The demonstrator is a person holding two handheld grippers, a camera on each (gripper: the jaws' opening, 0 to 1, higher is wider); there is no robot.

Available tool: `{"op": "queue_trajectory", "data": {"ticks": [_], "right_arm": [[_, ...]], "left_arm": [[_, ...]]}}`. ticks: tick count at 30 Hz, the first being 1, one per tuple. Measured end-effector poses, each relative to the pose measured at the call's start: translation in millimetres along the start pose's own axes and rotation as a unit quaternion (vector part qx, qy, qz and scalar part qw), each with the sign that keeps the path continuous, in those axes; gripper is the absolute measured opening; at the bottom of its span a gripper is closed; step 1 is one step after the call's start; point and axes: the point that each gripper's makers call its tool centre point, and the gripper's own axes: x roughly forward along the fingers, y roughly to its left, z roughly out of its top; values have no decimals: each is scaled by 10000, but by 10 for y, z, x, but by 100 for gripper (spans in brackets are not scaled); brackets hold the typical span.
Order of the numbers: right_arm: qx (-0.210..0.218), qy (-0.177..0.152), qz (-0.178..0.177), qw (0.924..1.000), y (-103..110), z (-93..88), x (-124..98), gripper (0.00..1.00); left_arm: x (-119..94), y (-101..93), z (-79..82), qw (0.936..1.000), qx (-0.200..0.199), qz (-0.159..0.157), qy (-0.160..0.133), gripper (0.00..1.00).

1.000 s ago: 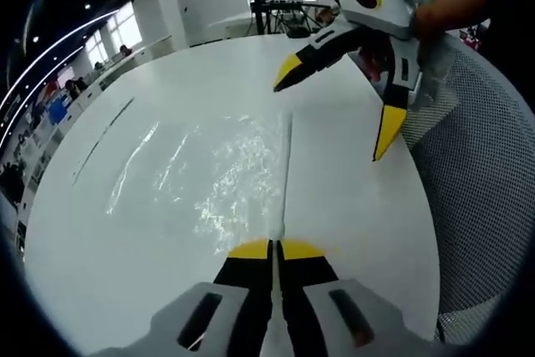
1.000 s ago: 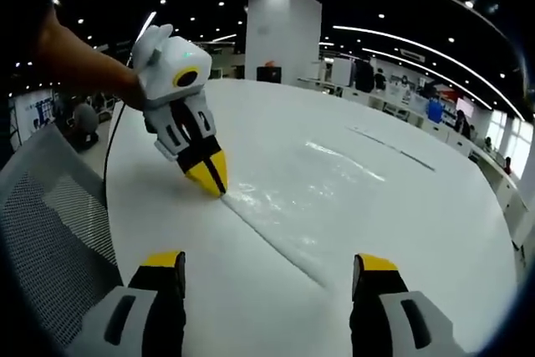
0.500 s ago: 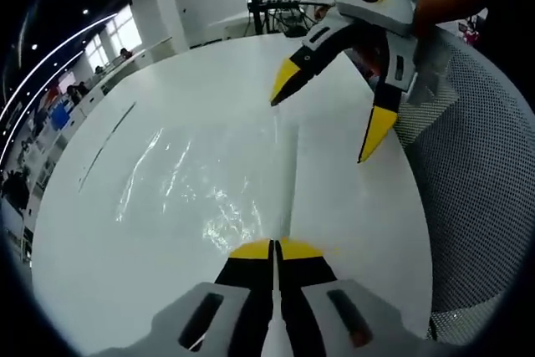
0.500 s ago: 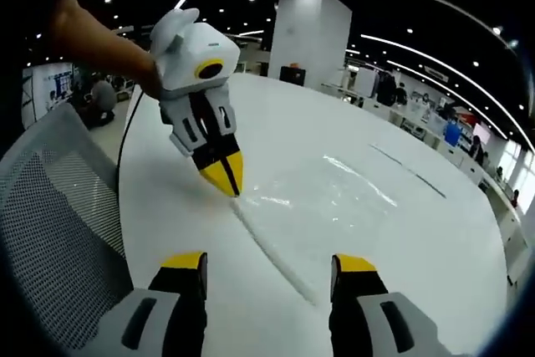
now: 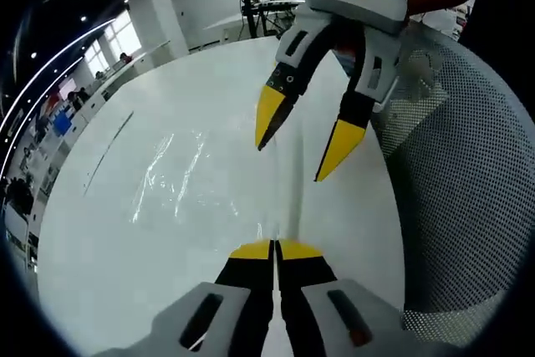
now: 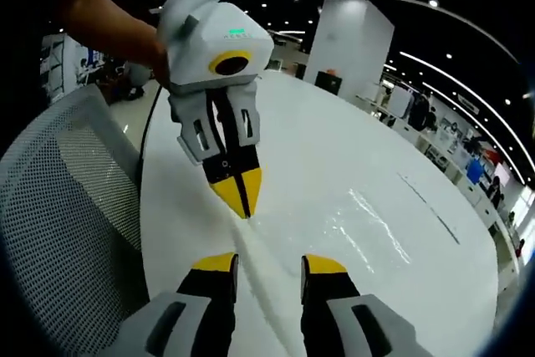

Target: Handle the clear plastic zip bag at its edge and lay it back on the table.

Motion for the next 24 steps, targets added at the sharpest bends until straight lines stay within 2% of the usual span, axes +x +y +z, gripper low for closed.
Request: {"op": "queue_trajectory", "data": {"ticks": [14, 16, 24], "right_arm": [[-327, 126, 318, 9989, 228, -17, 68, 7], [-395, 133, 332, 9986, 242, -5, 57, 1], [-572, 112, 356, 9977, 234, -5, 48, 0]], "left_arm": [[-13, -244, 101, 9997, 42, -211, 139, 0], [-21, -248, 130, 9997, 47, -208, 119, 0], [-43, -174, 180, 9992, 404, -54, 14, 0]]}}
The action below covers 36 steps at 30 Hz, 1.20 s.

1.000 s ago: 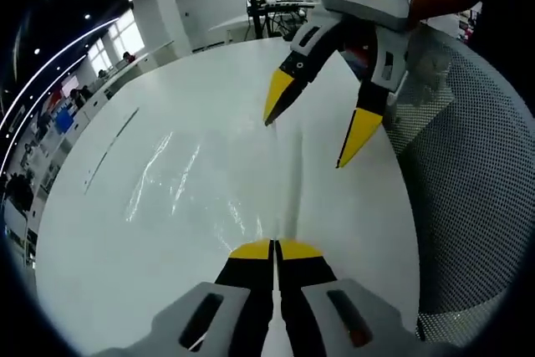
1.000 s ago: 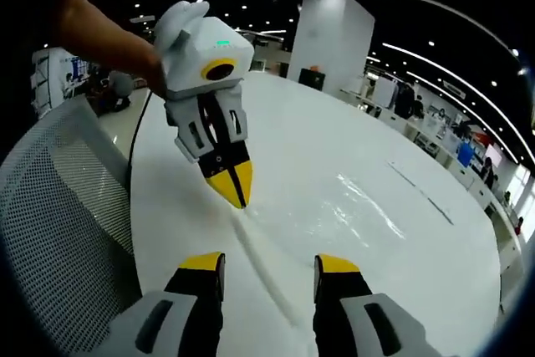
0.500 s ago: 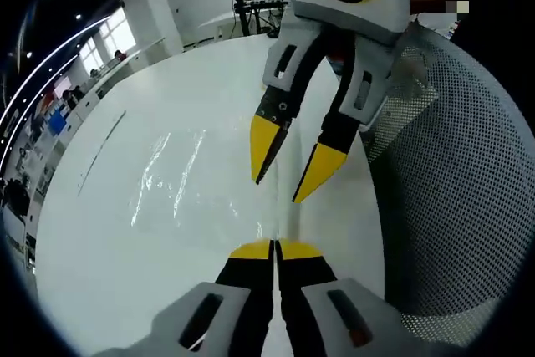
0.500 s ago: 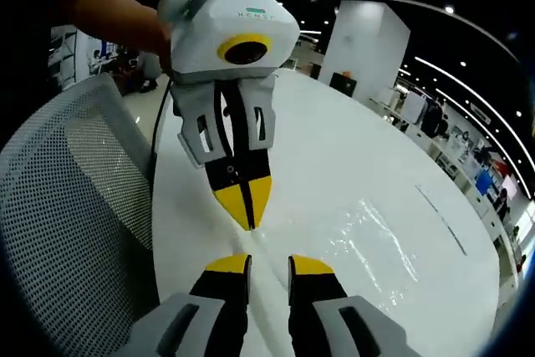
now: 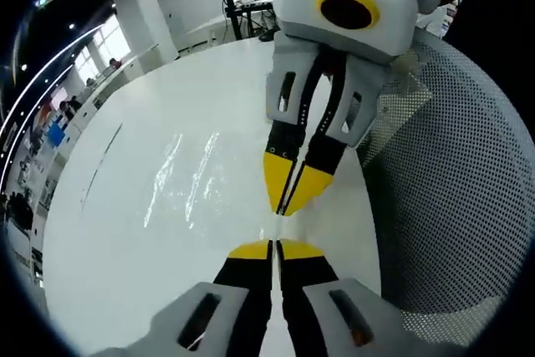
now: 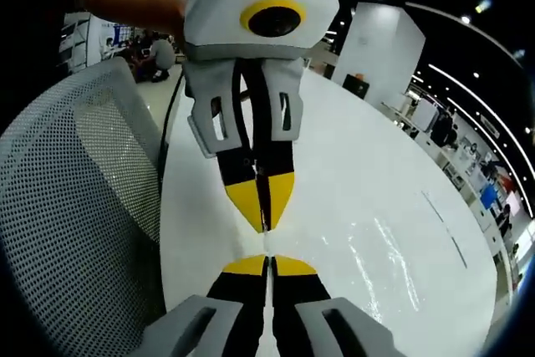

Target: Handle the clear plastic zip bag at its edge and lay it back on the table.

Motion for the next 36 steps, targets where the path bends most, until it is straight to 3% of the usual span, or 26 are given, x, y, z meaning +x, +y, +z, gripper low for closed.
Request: {"op": "queue_trajectory", "data": {"ticks": [8, 16, 36], "right_arm": [[-45, -36, 16, 10000, 6, 11, -5, 0], [-45, -25, 56, 10000, 38, -5, -33, 0], [-159, 28, 31, 9999, 44, 18, -4, 5]], "left_arm": [[23, 25, -9, 9992, 390, -81, -11, 1], [74, -67, 4, 9958, 832, -394, -9, 0], [90, -92, 73, 9944, 947, -471, 69, 0]]}}
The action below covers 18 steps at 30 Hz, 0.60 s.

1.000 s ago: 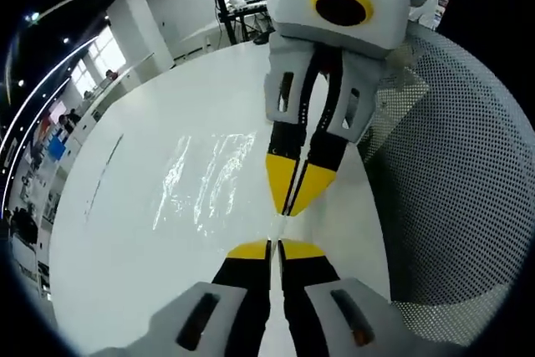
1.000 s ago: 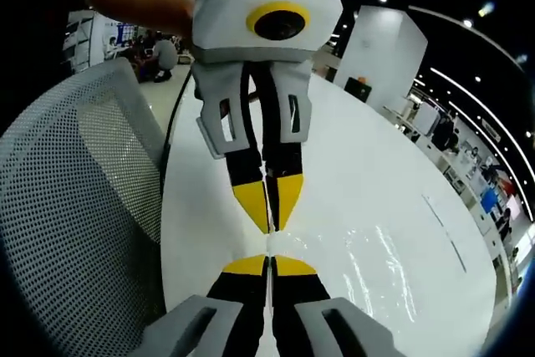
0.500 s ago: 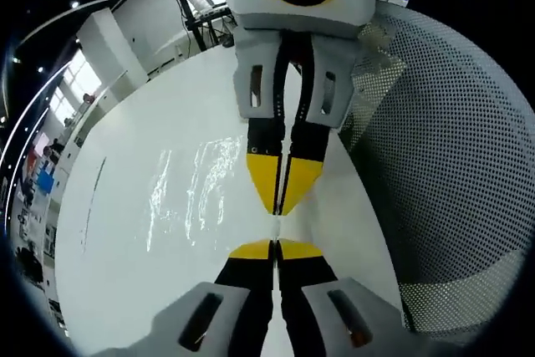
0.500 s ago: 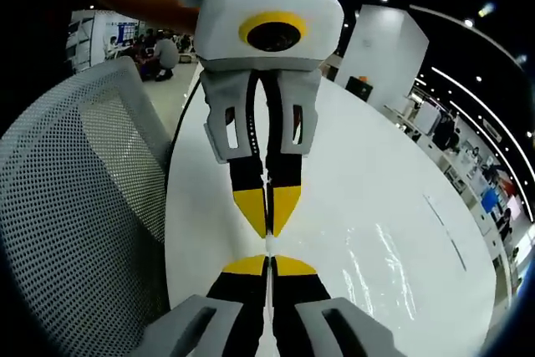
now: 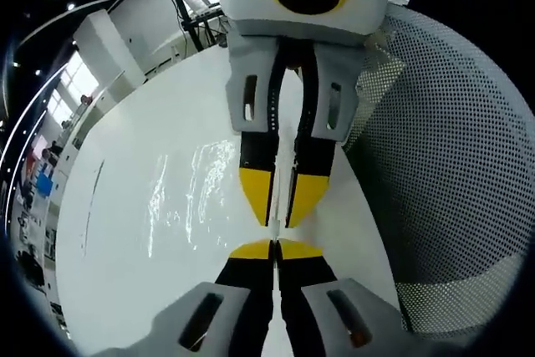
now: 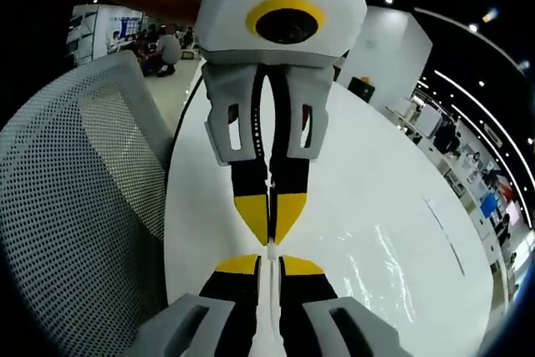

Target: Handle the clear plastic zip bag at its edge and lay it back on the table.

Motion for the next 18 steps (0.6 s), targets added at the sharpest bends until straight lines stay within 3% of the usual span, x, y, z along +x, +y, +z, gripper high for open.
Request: {"op": "queue_trajectory", "data": {"ticks": [8, 18], "right_arm": [[-31, 0, -52, 10000, -31, 33, 27, 3], [-299, 316, -30, 9990, -32, 5, 28, 0]], "left_arm": [[11, 13, 21, 10000, -24, 1, 49, 0], [-20, 18, 82, 9999, -147, 32, 19, 0]]}}
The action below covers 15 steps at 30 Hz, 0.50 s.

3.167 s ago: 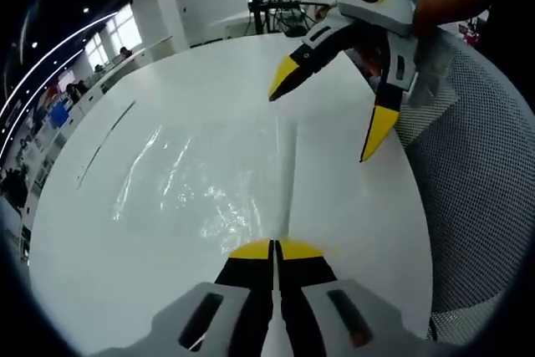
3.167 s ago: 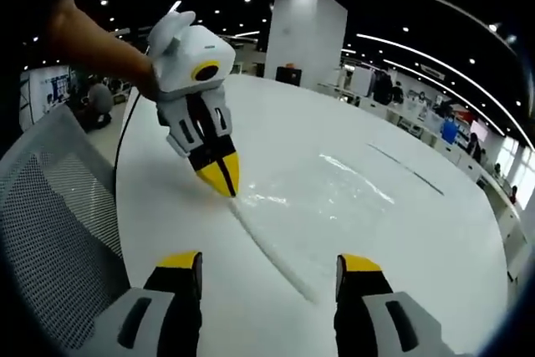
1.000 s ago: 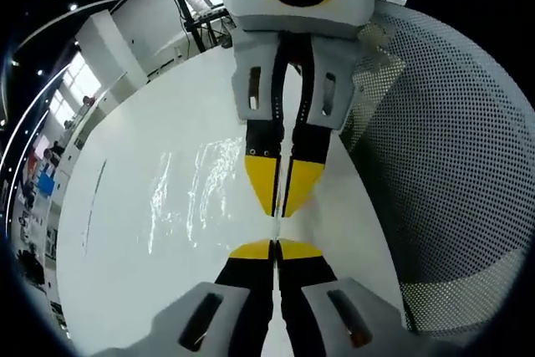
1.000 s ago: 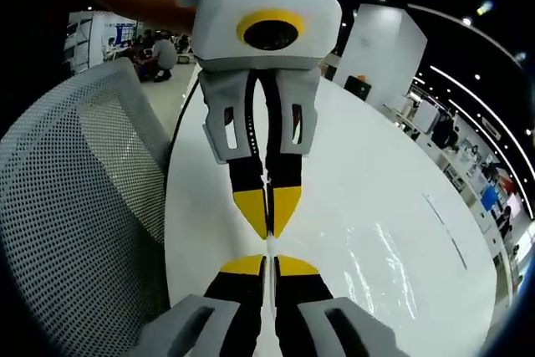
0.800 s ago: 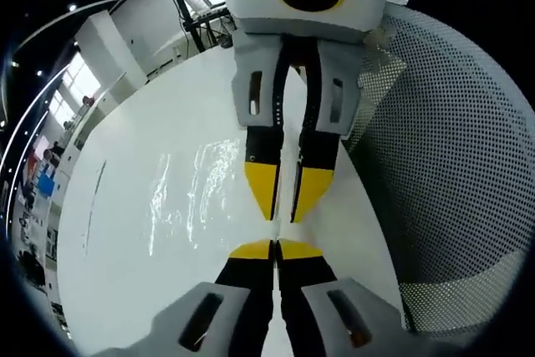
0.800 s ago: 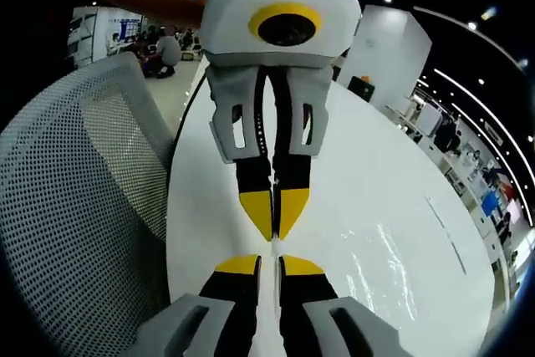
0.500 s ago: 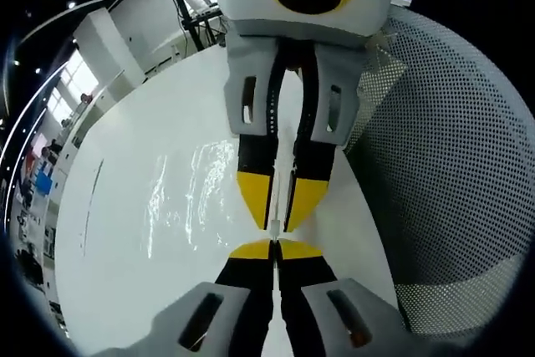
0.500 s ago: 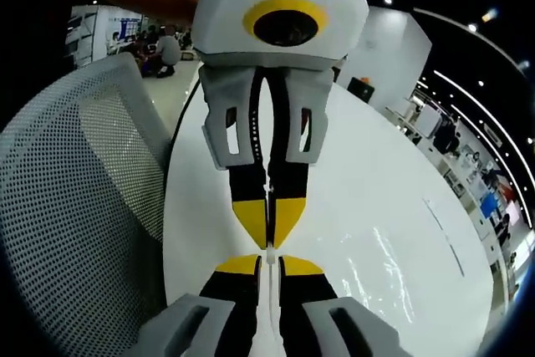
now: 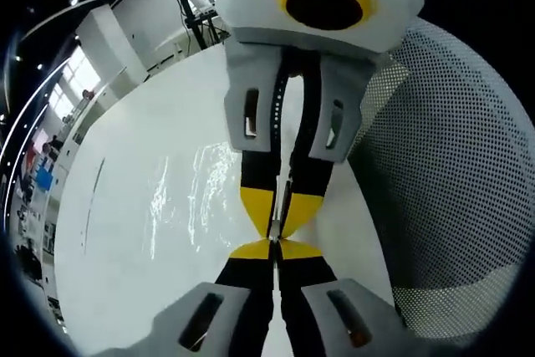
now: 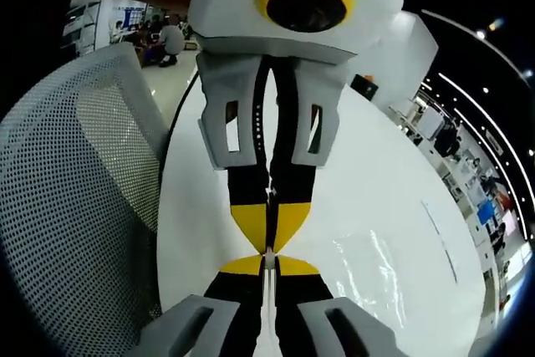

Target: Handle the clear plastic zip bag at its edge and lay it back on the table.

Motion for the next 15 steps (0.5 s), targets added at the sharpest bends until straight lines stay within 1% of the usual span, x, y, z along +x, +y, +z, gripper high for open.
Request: {"op": "queue_trajectory", "data": {"ticks": [8, 15], "right_arm": [[1, 6, 68, 10000, 19, -1, 6, 0], [18, -53, 77, 10000, 17, 16, 1, 0]], "left_arm": [[7, -22, -24, 10000, -14, -34, 64, 0], [-11, -23, -27, 10000, -5, 35, 80, 0]]}}
